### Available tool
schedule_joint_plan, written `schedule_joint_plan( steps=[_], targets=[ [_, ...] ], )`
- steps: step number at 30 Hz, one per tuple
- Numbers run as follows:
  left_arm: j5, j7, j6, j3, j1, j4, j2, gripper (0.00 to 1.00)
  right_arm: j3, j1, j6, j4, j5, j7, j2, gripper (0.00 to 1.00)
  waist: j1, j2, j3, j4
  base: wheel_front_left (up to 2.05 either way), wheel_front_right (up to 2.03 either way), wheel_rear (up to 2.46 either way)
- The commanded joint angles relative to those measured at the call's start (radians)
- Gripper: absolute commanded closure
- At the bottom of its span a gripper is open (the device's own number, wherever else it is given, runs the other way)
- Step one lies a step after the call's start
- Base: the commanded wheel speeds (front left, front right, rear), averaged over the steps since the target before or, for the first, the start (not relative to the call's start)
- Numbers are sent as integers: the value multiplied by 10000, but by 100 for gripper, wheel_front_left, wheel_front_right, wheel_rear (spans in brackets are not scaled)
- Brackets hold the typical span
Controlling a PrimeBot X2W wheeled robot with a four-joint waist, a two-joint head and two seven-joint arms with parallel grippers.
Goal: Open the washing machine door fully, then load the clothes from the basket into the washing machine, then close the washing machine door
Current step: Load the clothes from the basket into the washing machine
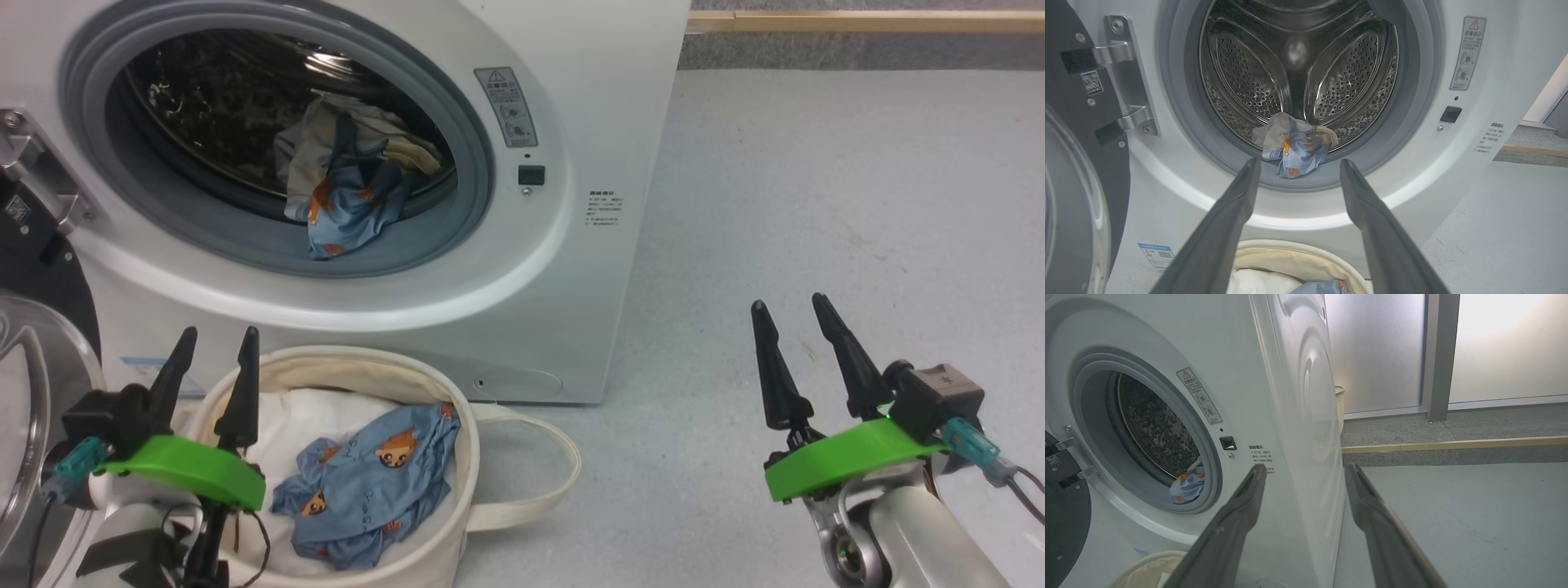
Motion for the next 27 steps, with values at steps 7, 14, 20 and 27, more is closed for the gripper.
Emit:
schedule_joint_plan(
  steps=[7,14,20,27],
  targets=[
    [-51,-89,-57,174,-714,-77,226,0,103,-226,4,-446,-46,-124,18,0,-1,-1,483,-119,0,0,0],
    [-304,-89,-57,-242,-2018,922,438,0,62,-448,4,-726,-318,-124,186,0,-1,-1,1487,-514,0,0,0],
    [-325,-89,-57,-236,-3512,2122,778,0,-381,-619,4,-1082,-690,-124,464,0,-1,-1,2542,-997,0,0,0],
    [-779,-89,-57,-684,-4758,3145,1182,0,-884,-732,4,-1495,-1043,-124,730,0,-1,-1,3458,-1395,0,0,0]
  ],
)
